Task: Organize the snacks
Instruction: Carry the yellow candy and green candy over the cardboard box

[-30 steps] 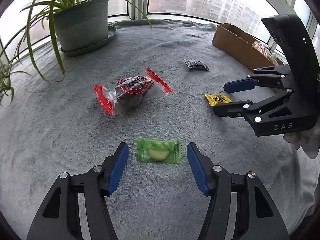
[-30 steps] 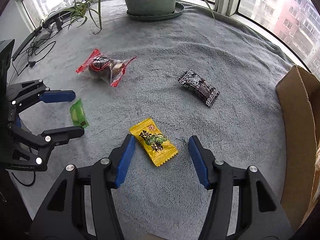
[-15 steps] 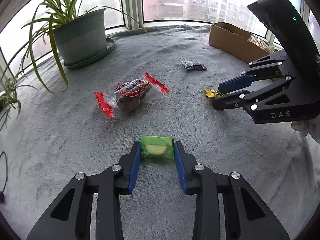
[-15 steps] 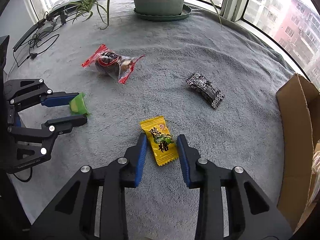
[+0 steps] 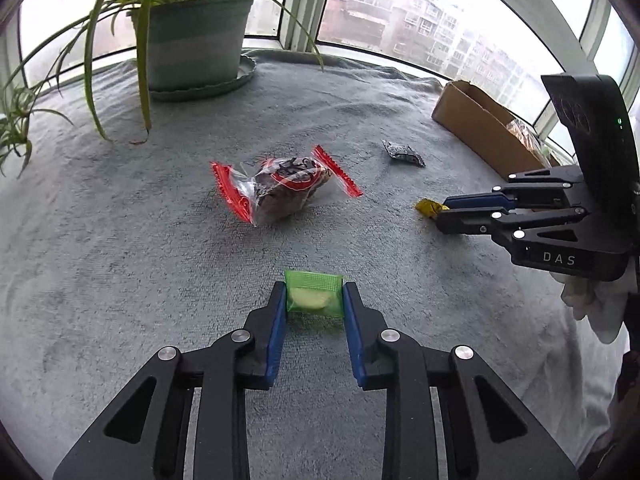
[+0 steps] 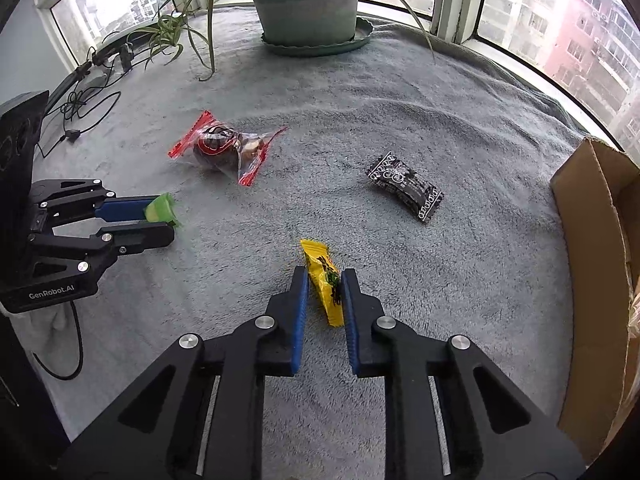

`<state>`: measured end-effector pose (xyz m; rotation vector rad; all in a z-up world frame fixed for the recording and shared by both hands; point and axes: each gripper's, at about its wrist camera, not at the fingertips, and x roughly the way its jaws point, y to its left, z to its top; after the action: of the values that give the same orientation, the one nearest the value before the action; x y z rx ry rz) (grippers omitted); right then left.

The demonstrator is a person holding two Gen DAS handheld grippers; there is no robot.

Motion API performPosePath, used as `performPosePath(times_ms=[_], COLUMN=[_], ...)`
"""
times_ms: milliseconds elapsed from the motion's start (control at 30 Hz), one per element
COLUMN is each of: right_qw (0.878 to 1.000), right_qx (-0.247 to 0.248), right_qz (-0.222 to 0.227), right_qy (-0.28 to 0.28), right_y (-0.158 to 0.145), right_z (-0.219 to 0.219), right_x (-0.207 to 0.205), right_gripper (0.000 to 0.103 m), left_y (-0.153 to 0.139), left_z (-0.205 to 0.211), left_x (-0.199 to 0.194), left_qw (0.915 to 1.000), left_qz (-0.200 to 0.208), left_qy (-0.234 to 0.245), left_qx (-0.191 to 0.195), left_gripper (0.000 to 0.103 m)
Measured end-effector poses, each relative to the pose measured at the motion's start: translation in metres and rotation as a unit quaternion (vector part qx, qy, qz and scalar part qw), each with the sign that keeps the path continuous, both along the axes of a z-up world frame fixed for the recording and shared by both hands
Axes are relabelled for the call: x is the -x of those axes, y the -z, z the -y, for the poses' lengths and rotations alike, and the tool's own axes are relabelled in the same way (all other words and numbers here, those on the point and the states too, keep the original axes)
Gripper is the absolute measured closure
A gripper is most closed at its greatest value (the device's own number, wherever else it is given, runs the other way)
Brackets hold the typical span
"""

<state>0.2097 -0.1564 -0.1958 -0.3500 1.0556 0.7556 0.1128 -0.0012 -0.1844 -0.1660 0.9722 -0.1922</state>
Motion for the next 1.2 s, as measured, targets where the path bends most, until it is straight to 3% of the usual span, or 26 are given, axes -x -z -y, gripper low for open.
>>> performPosePath(times_ms=[167,533,1200], right_qw=[1.0,0.999,0.984], right_qx=[-0.012,-0.04,-0.106], right_qz=[0.0,-0.006,0.058], right_qy=[0.005,0.03,0.132], right_y=[-0.006,-0.016,-0.086], right_z=[0.003,0.019,0.108], right_x=[0.0,-0.002,-0.007], right_gripper=[0.093,0.093,0.093], left_y=[-0.003,-0.02,-0.073], left_z=[-0.006,-0.007,0.046], left_x=[0.0,-0.002,-0.024], left_qw=[0.9998,0.9996,0.9959], left_qz=[-0.001,0.014,0.075], left_qy=[-0.014,-0.016,0.05], left_qx=[0.016,0.017,-0.006], left_gripper=[0.078,0.078,0.078])
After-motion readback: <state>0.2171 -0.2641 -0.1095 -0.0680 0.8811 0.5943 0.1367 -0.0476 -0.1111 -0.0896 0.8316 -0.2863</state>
